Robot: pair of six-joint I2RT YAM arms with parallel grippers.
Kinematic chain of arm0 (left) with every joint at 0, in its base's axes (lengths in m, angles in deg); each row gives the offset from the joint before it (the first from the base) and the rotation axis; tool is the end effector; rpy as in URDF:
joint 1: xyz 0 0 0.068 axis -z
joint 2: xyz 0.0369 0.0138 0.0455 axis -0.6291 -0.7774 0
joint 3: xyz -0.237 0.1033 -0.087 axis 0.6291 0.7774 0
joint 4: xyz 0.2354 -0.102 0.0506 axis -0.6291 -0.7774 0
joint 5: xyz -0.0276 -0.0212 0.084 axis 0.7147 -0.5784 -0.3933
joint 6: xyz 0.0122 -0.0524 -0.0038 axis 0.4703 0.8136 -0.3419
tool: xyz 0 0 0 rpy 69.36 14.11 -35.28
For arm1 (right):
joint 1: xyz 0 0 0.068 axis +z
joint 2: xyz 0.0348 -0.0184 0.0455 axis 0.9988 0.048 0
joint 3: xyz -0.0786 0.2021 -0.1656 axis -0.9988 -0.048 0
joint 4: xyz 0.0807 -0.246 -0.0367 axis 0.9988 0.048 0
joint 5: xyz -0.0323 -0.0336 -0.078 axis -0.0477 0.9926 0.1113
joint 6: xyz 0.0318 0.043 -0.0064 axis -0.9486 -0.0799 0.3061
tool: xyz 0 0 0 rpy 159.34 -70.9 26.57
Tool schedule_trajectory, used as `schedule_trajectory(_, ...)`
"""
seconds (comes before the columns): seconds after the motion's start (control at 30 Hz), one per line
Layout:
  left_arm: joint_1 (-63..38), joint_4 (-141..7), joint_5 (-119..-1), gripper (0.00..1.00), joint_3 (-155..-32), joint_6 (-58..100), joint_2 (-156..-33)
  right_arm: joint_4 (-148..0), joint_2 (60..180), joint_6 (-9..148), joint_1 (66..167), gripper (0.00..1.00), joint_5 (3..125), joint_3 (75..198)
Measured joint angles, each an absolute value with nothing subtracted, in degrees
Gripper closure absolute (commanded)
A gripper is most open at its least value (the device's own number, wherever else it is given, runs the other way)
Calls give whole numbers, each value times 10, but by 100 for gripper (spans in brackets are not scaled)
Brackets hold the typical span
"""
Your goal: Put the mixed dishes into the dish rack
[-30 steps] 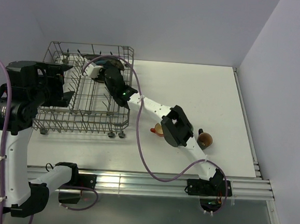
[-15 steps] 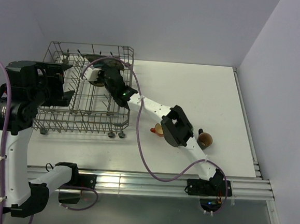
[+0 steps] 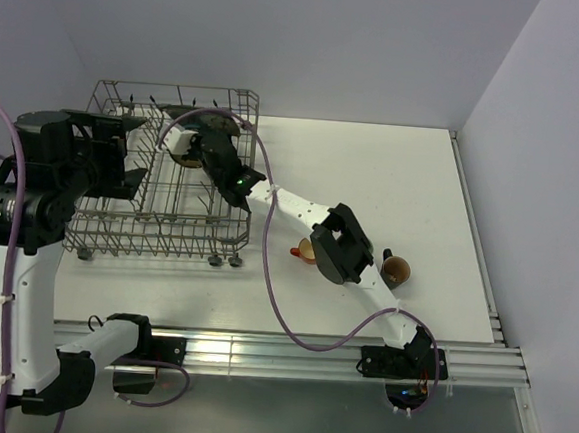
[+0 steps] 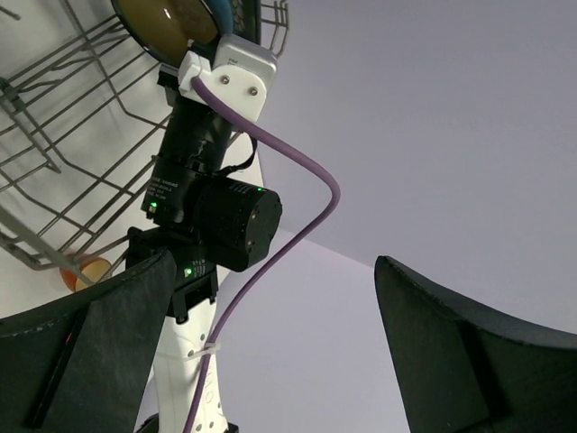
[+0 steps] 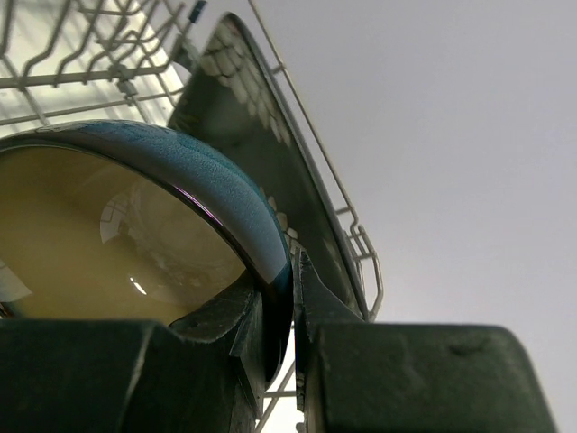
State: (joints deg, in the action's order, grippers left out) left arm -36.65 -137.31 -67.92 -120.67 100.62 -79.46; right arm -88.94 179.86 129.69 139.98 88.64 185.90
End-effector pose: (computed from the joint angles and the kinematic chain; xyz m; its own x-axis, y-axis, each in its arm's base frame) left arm 0.1370 -0.0057 0.4899 -0.0366 -0.9992 0.0161 -0.4890 0.0039 -0.8723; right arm 0.3626 0.4597 0.2667 0.4646 -0.6596 -0.5908 -0.3639 0.4660 -0.8065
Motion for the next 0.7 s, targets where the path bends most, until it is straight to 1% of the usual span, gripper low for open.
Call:
schedule_trajectory(0.23, -367, -1330, -650, 1, -1216, 930, -833, -901, 1799, 1255, 1396, 100, 930, 1865)
schedule_trajectory(0.4, -367, -1278, -640, 1, -1212, 894, -830, -906, 1798, 1220, 1395, 100, 955, 1867)
schedule_trajectory(0.43, -367, -1259, -634, 2, -1207, 893, -824, -906, 1798, 1213, 1395, 100, 960, 1868)
schedule_trajectory(0.5, -367, -1219, -623, 8, -1187, 894, -809, -906, 1793, 1204, 1395, 100, 972, 1867)
schedule_trajectory(0.6, -367, -1169, -606, 12, -1153, 903, -785, -917, 1768, 1190, 1394, 100, 987, 1839)
schedule_trajectory(0.7, -367, -1133, -588, 14, -1124, 924, -770, -918, 1710, 1169, 1392, 100, 1012, 1784)
